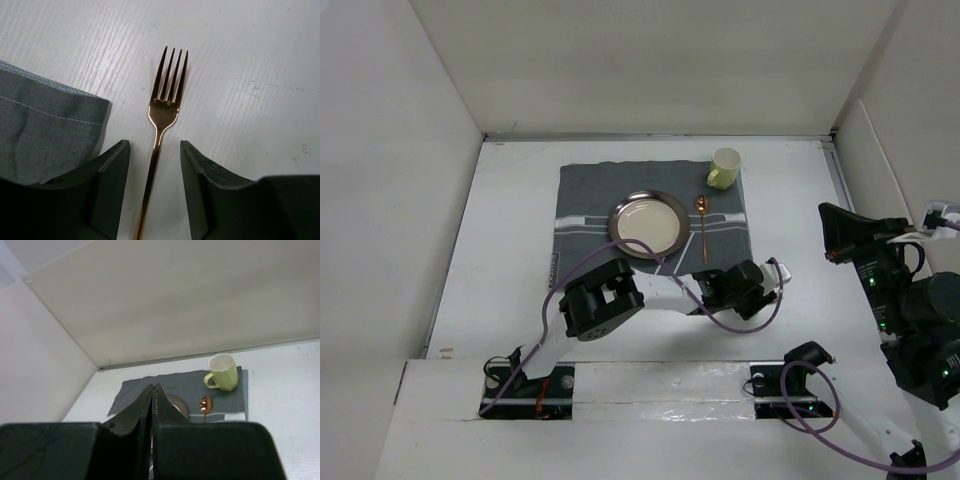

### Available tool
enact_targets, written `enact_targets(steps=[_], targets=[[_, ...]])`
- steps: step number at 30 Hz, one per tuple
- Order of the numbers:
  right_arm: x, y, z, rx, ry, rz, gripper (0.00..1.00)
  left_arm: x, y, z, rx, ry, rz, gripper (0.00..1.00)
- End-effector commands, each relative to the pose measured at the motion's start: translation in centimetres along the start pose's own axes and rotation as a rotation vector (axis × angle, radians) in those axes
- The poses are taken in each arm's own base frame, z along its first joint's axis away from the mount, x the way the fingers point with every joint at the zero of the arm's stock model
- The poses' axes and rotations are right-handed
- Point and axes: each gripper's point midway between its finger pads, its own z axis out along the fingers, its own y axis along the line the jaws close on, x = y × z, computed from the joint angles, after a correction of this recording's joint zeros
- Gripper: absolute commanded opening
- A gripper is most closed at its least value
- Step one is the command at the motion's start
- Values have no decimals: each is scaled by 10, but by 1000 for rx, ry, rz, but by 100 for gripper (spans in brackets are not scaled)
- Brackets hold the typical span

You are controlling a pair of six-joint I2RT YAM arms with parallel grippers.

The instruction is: Set the dinner table for one person

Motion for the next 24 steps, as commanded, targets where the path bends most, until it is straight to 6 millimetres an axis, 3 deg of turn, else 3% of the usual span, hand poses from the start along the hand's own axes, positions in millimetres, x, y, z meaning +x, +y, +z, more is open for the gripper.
enact_targets(steps=[1,5,11,14,19,23,24], targets=[[-2,7,4,-34,3,-17,3,8,0,3,8,46,27,41],[-8,8,3,-28,-11,-13,5,21,-8,1,-10,90,53,28],[-8,7,4,-24,-14,-6,6,40,-2,-8,-44,127,90,36],[-7,8,4,-30,-8,-6,6,47,-1,-7,-42,153,107,35],[-10,6,1,-19,-15,-3,7,66,5,-2,-66,201,122,18],[-12,6,-1,-18,-19,-3,7,71,9,-3,-87,211,114,1],[-12,6,-2,-17,-21,-4,7,70,9,-4,-88,208,113,0]])
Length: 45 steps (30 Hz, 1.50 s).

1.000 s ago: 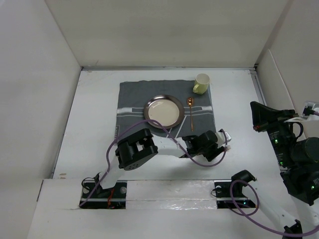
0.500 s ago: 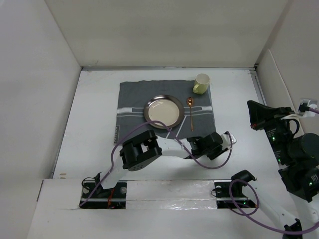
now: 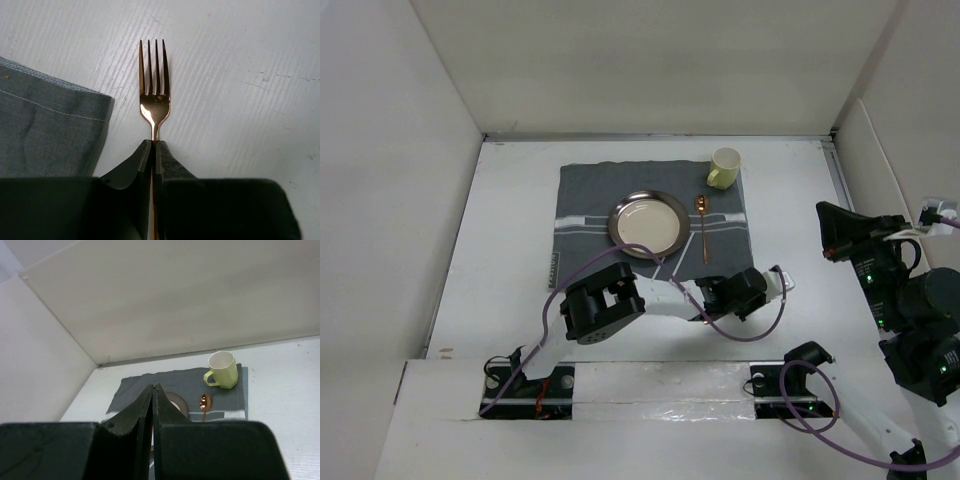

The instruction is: Set the dinner table for one person

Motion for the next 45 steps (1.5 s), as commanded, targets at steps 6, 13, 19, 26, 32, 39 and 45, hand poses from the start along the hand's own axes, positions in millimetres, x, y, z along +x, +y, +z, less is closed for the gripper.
enact_targets(steps=[6,13,19,26,32,39,45], targets=[[-25,2,-12,-1,-59,-6,7,35,0,-32,-9,110,-70,0],[-19,0,-12,8,-40,3,7,-54,28,-112,-67,-117,-262,0],[-1,2,-7,-20,-2,4,8,-81,123,-192,-272,-293,-495,0],[106,4,31,-94,256,0,20,-7,301,-281,-657,-329,-803,0],[179,8,41,-177,351,57,34,42,350,-290,-746,-235,-866,0],[219,-4,40,-142,360,60,35,93,376,-265,-798,-82,-866,0],[231,-18,38,-90,363,51,35,128,372,-244,-793,14,-865,0]])
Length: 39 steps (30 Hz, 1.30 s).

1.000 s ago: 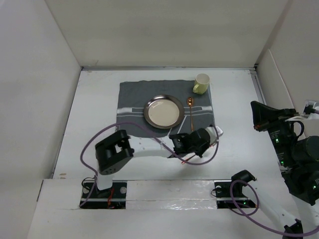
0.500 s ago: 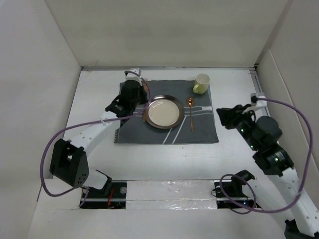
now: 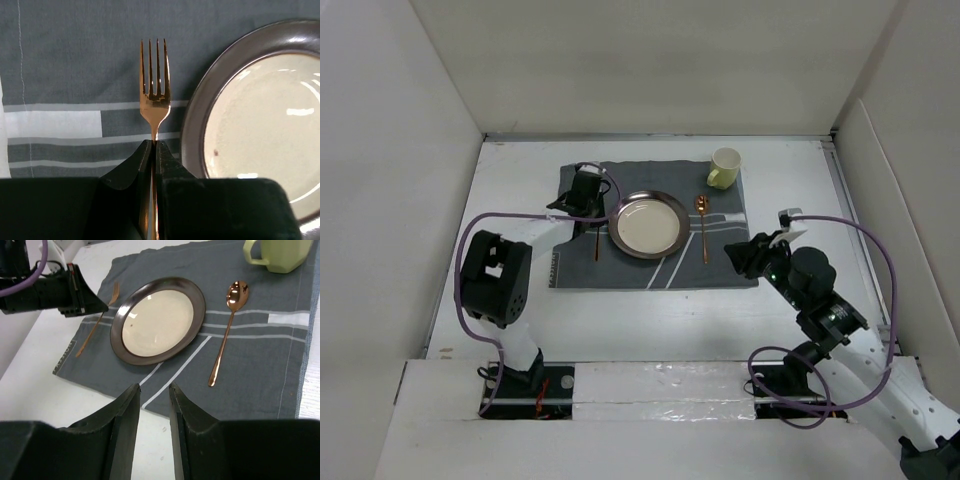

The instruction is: Set the dinner table for one person

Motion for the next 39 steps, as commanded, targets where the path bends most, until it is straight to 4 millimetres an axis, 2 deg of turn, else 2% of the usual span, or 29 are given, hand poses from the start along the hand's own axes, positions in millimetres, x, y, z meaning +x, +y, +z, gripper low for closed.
enact_targets(steps=[1,8,14,20,28,39], targets=[[-16,3,2,-7,-87,13,35,-8,1,-3,-4,-32,26,0],[-14,4,4,-12,-67,8,35,-4,13,4,-68,-16,61,0],[-13,4,2,-8,-67,11,35,5,22,19,-86,21,65,0],[-9,4,3,-14,-54,10,36,-3,37,23,-94,10,14,0],[-5,2,5,-7,-37,9,36,-10,31,27,-69,0,31,0],[-6,2,5,-1,-35,7,36,-6,25,32,-36,34,52,2]])
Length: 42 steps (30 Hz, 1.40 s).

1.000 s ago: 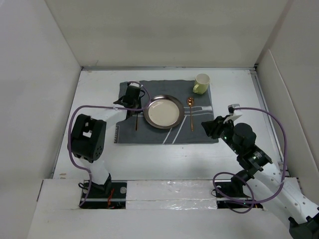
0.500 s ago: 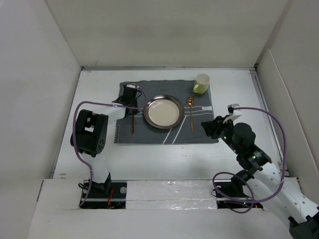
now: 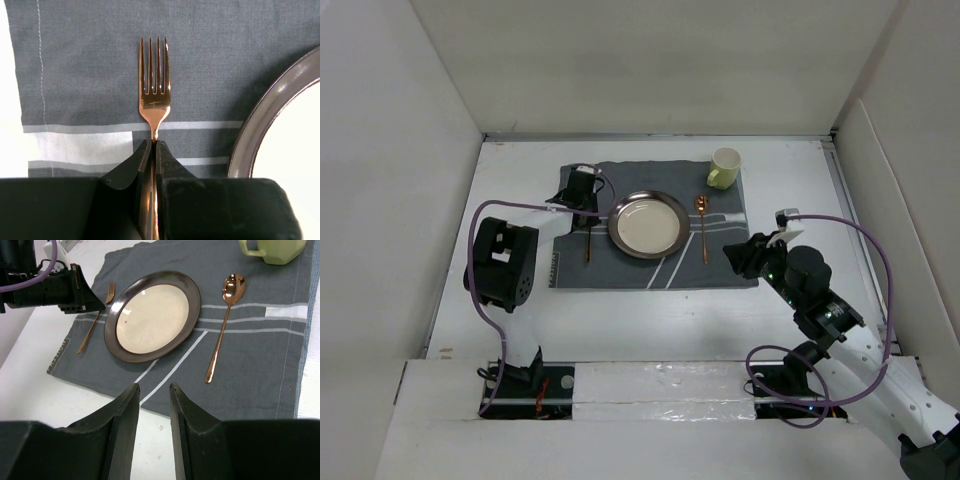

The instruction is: Set the dinner table for one person

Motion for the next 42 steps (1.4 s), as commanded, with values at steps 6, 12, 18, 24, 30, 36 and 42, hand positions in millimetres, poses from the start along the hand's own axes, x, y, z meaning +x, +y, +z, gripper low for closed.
enact_targets(steps=[6,12,18,24,30,36,42], targets=[[-17,7,-2,-19,-61,0,36,-12,-5,-3,21,-18,3,5],[-17,7,-2,-16,-62,-1,36,-7,-1,-4,3,-14,-11,7],[-30,7,-9,-5,-98,0,36,0,3,-6,-20,7,-27,21],[-45,12,-16,-2,-114,-3,37,-11,2,-16,-17,-28,-64,36],[-65,25,-19,-34,-140,1,22,-88,-12,-97,84,-256,-159,48],[-88,45,-27,-92,-147,-18,0,-141,-17,-232,265,-548,-271,55],[-144,68,-81,-158,-275,-26,21,-119,0,-337,387,-739,-322,60]])
